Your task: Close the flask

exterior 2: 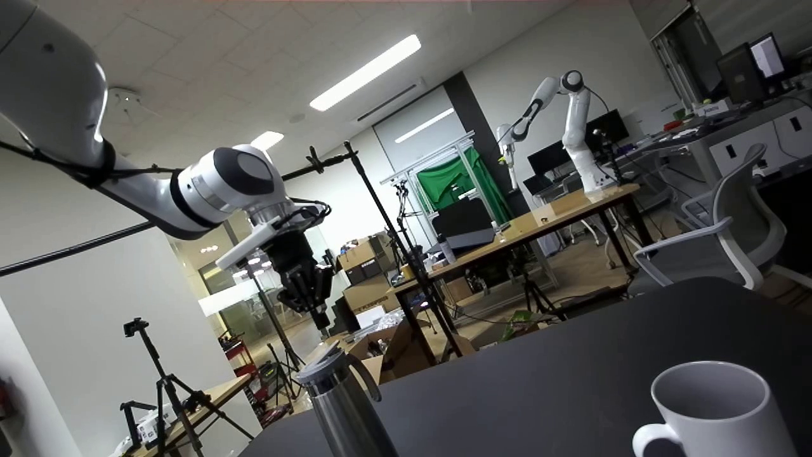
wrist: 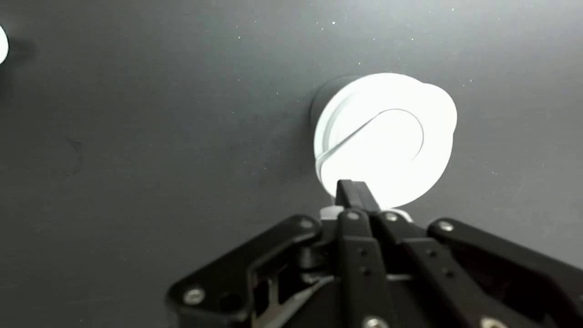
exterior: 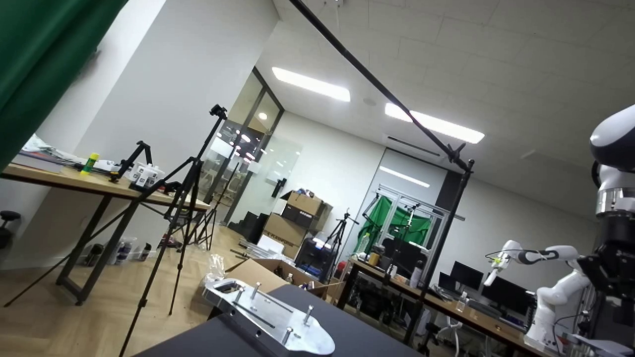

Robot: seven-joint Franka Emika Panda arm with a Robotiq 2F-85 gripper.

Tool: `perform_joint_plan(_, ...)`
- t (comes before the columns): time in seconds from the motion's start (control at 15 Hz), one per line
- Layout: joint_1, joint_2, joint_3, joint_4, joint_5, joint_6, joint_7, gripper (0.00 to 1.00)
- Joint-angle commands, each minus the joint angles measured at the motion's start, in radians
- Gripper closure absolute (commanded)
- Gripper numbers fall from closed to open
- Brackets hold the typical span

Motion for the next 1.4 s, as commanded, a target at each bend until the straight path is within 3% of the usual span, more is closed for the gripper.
perform_joint_plan(0.0, 0.022, 0.028, -0.019, 0.044, 0.016, -0.04, 0.01, 1.0)
perform_joint_plan(1.33, 0.021, 0.079, -0.038, 0.015, 0.049, -0.014, -0.018, 1.0)
